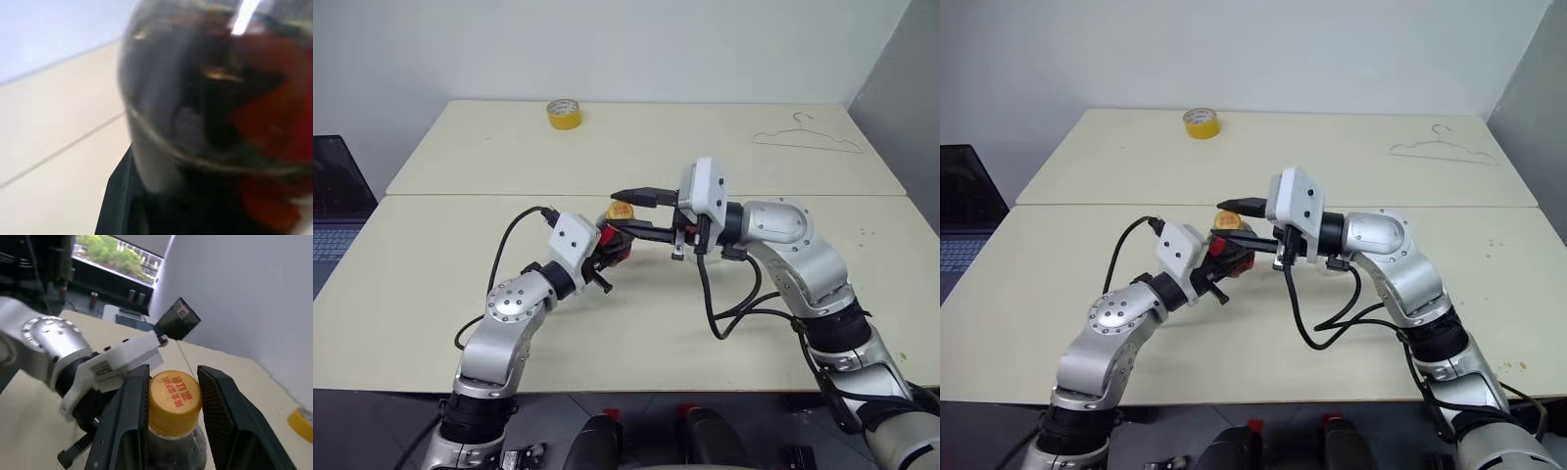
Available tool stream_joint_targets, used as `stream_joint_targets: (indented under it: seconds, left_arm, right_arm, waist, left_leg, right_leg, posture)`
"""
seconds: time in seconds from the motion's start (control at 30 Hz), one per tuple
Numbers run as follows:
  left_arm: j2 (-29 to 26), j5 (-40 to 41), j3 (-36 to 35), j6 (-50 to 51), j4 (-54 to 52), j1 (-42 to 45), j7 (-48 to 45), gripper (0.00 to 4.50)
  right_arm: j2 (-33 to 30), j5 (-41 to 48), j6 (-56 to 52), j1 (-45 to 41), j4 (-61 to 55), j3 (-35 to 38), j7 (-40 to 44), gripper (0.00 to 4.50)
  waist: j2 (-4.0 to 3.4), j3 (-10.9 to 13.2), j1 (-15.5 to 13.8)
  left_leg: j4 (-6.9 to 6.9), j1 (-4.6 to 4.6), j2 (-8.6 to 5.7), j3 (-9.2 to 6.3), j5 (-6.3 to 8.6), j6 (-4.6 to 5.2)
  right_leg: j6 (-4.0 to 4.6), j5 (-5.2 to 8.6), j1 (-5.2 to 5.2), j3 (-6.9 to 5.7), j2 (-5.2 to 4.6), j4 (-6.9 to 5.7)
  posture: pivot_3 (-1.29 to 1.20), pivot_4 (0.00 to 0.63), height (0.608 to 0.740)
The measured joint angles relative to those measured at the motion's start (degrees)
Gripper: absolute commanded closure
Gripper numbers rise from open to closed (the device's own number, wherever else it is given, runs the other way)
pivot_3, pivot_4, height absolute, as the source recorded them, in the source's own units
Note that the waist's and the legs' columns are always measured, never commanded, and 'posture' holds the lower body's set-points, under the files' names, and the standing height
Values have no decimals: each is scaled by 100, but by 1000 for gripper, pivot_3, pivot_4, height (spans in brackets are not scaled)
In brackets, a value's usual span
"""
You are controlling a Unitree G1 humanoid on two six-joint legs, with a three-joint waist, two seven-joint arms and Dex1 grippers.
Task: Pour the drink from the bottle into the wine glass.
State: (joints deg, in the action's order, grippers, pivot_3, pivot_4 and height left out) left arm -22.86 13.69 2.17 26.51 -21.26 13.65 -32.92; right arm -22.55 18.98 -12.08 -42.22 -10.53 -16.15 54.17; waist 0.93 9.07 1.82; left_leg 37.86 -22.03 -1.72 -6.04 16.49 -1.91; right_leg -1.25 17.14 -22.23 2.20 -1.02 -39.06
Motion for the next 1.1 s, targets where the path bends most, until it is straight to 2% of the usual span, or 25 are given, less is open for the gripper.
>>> stream_joint_targets:
  seconds: [0.13,0.3,0.43,0.57,0.73,0.9,1.1]
  left_arm:
    - [-141,353,-88,168,-96,-115,-219,3709]
    - [-20,418,-114,184,-114,-216,-163,3709]
    - [185,419,-170,166,-99,-348,33,3788]
    - [388,307,-304,22,-88,-447,460,3862]
    - [866,-129,-317,-440,-56,-442,1275,3862]
    - [1081,-742,-262,-787,117,-425,1974,3862]
    - [1182,-1210,-24,-829,165,-424,2293,3863]
  right_arm:
    - [-125,-14,523,-110,252,-74,518,3301]
    - [-123,71,350,-131,274,-71,577,3301]
    - [-107,176,-109,-120,165,57,395,1933]
    - [120,347,-729,-70,-101,307,-129,584]
    - [666,497,-1621,308,-534,497,-1282,565]
    - [1392,475,-2345,534,-750,469,-2385,565]
    - [1874,311,-2428,521,-772,360,-2961,565]
  waist:
    - [1,1,-6]
    - [1,1,-16]
    - [1,1,-16]
    - [1,1,-18]
    - [1,1,-34]
    - [1,1,-23]
    - [1,1,-24]
  left_leg:
    - [2,0,0,-2,0,-1]
    - [2,-1,0,-1,-3,-6]
    - [2,-1,0,-2,-2,-5]
    - [1,-2,1,-3,-2,-4]
    - [3,-3,-1,-2,-3,-5]
    - [1,-3,-1,1,-3,-5]
    - [1,-3,-4,1,-3,-6]
  right_leg:
    - [0,0,1,0,0,2]
    - [0,0,1,3,-1,3]
    - [0,0,0,4,-1,2]
    - [0,0,0,3,-1,2]
    - [0,0,0,4,-3,2]
    - [1,-1,-4,6,-2,-2]
    - [0,0,-4,6,-3,-1]
  posture:
    - [0,150,740]
    - [0,150,740]
    - [0,150,740]
    - [0,150,740]
    - [0,150,740]
    - [0,150,740]
    - [0,150,740]
